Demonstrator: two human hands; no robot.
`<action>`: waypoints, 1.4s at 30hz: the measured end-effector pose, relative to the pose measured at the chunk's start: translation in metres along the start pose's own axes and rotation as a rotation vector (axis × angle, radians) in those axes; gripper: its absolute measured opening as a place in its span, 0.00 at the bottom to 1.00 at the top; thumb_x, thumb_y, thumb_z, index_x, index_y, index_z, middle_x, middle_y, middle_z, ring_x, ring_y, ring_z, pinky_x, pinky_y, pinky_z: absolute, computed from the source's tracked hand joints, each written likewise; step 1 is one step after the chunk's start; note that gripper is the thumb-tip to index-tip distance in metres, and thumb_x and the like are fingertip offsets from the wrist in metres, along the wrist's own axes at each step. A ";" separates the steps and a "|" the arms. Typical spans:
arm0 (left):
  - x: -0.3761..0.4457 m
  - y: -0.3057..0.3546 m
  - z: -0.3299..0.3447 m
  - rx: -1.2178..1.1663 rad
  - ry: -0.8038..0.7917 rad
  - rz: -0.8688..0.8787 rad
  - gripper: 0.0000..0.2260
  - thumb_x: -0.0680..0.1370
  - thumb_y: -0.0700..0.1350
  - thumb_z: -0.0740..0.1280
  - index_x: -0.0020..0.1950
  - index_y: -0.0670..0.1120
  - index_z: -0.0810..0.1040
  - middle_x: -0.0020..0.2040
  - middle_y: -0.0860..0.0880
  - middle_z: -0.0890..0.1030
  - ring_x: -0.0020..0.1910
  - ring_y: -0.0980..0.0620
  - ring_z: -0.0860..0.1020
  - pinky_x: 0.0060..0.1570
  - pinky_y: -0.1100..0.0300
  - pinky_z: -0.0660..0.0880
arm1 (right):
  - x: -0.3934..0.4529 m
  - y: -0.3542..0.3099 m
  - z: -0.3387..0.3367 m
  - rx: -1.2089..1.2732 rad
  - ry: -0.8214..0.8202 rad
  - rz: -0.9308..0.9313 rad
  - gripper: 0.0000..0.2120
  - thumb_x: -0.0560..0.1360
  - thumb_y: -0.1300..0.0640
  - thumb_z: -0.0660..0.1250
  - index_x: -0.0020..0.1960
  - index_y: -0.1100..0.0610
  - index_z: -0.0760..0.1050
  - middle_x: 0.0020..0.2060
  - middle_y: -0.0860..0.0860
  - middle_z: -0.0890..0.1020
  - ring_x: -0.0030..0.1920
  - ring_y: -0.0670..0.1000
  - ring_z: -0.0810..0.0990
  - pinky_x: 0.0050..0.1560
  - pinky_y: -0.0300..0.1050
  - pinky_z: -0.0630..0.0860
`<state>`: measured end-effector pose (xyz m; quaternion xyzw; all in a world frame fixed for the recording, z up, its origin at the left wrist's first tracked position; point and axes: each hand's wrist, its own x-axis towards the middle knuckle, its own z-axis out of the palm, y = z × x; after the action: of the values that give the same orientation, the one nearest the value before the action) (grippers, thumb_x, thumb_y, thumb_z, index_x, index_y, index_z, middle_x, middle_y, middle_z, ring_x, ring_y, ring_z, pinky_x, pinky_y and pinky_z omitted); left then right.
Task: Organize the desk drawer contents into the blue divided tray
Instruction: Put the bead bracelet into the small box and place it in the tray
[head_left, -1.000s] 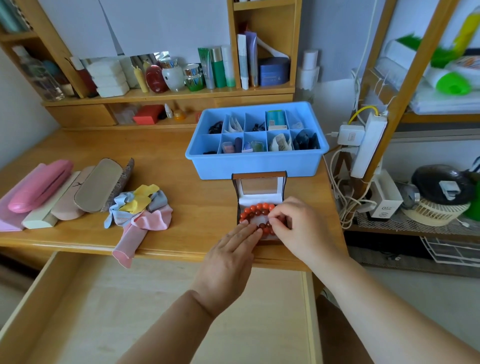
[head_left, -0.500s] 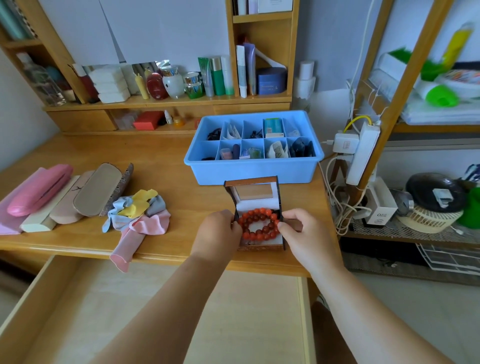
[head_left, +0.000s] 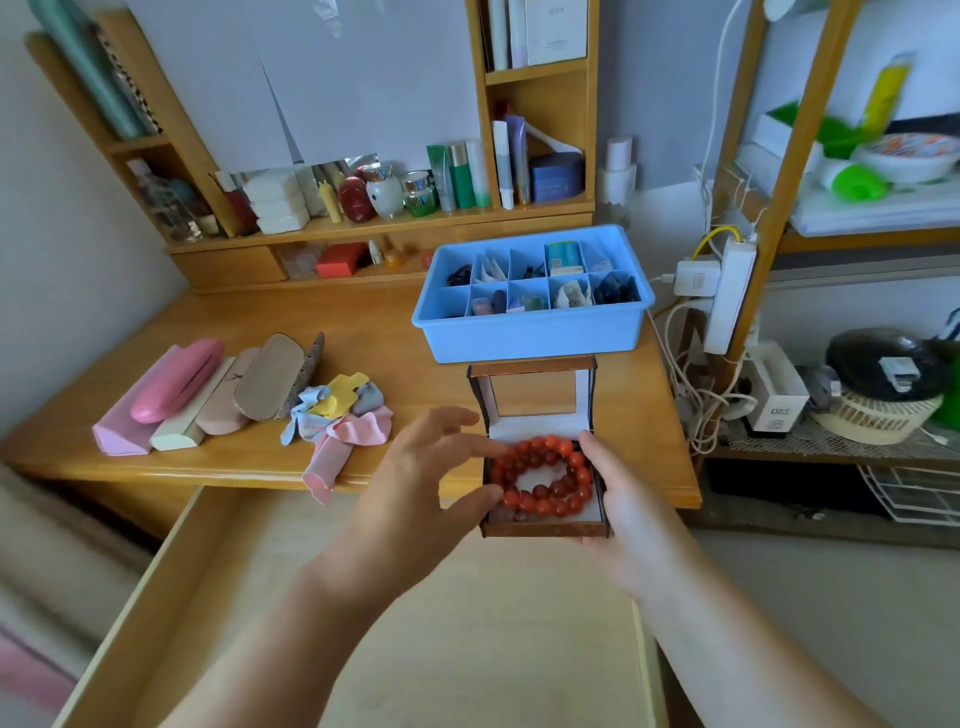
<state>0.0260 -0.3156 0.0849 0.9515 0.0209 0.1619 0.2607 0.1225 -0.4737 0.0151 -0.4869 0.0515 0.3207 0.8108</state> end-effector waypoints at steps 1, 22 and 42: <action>-0.005 0.003 -0.009 0.093 -0.063 0.069 0.15 0.71 0.49 0.74 0.57 0.57 0.80 0.63 0.58 0.71 0.61 0.62 0.66 0.53 0.74 0.64 | -0.006 0.000 0.001 -0.019 -0.008 -0.001 0.13 0.77 0.45 0.63 0.55 0.50 0.79 0.45 0.52 0.86 0.44 0.52 0.85 0.34 0.43 0.79; -0.040 0.051 -0.039 0.281 -0.428 0.035 0.13 0.75 0.54 0.68 0.59 0.58 0.79 0.53 0.57 0.73 0.51 0.59 0.69 0.51 0.65 0.71 | -0.074 -0.002 0.023 -0.161 -0.183 0.081 0.14 0.79 0.48 0.59 0.57 0.54 0.78 0.48 0.56 0.85 0.49 0.57 0.84 0.54 0.57 0.78; -0.099 0.032 0.017 0.309 -0.031 0.436 0.22 0.78 0.48 0.58 0.72 0.44 0.67 0.73 0.47 0.66 0.73 0.49 0.63 0.68 0.47 0.67 | -0.074 0.005 0.011 -0.148 -0.199 -0.007 0.15 0.71 0.49 0.69 0.57 0.49 0.78 0.50 0.54 0.84 0.52 0.57 0.83 0.50 0.53 0.78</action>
<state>-0.0640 -0.3640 0.0578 0.9645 -0.1641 0.1944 0.0714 0.0589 -0.4971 0.0464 -0.5114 -0.0550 0.3677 0.7747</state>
